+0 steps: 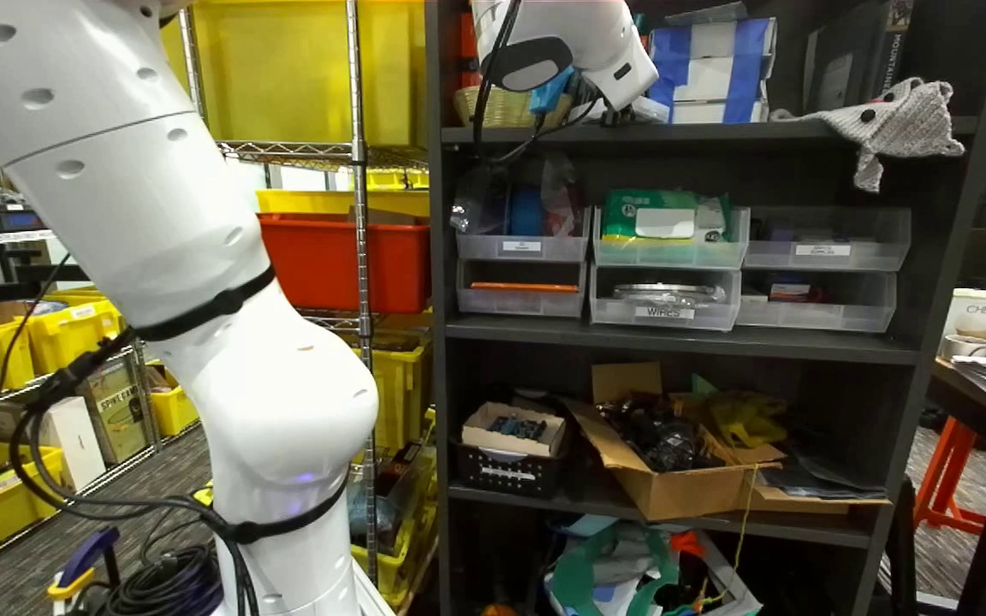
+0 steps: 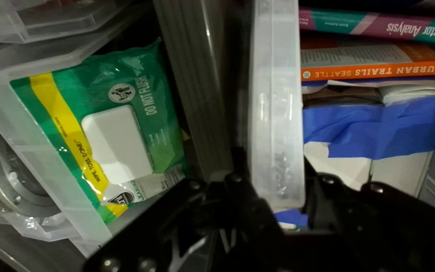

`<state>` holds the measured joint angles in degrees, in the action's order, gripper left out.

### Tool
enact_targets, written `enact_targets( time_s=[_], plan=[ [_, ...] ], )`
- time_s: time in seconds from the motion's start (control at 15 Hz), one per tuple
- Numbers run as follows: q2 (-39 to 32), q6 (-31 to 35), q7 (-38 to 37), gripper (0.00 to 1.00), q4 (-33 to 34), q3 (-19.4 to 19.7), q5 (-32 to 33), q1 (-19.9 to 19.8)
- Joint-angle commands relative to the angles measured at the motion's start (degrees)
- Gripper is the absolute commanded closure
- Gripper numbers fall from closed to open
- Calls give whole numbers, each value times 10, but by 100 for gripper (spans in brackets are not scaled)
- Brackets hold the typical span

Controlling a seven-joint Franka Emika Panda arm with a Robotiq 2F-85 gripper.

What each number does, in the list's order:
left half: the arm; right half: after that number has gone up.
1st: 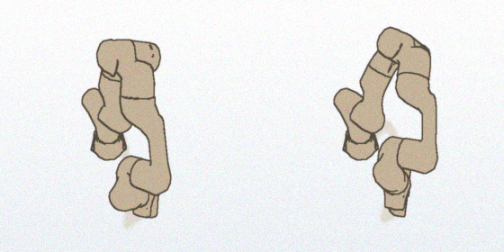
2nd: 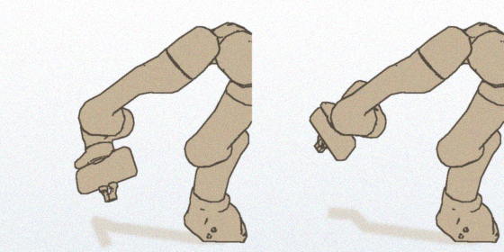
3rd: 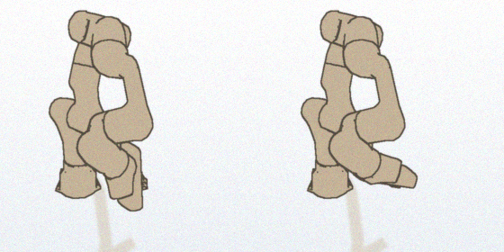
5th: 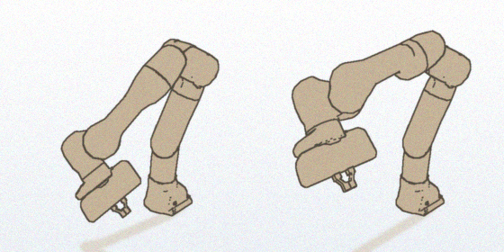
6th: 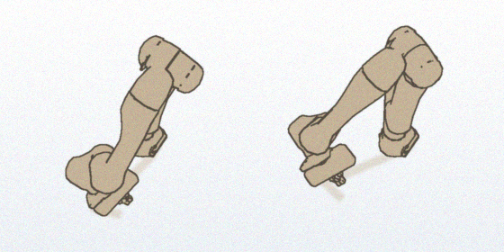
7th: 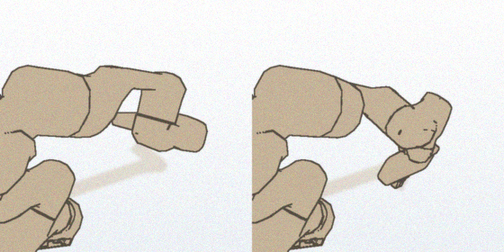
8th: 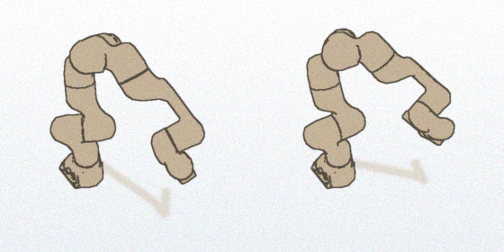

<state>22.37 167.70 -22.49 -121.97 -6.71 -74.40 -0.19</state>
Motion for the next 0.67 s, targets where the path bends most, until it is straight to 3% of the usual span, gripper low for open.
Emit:
enact_targets(
  time_s=[0.0,0.6],
  plan=[
    [-10,19,14,93,13,0,-19,7],
    [24,-10,40,93,19,21,-93,13]
  ],
)
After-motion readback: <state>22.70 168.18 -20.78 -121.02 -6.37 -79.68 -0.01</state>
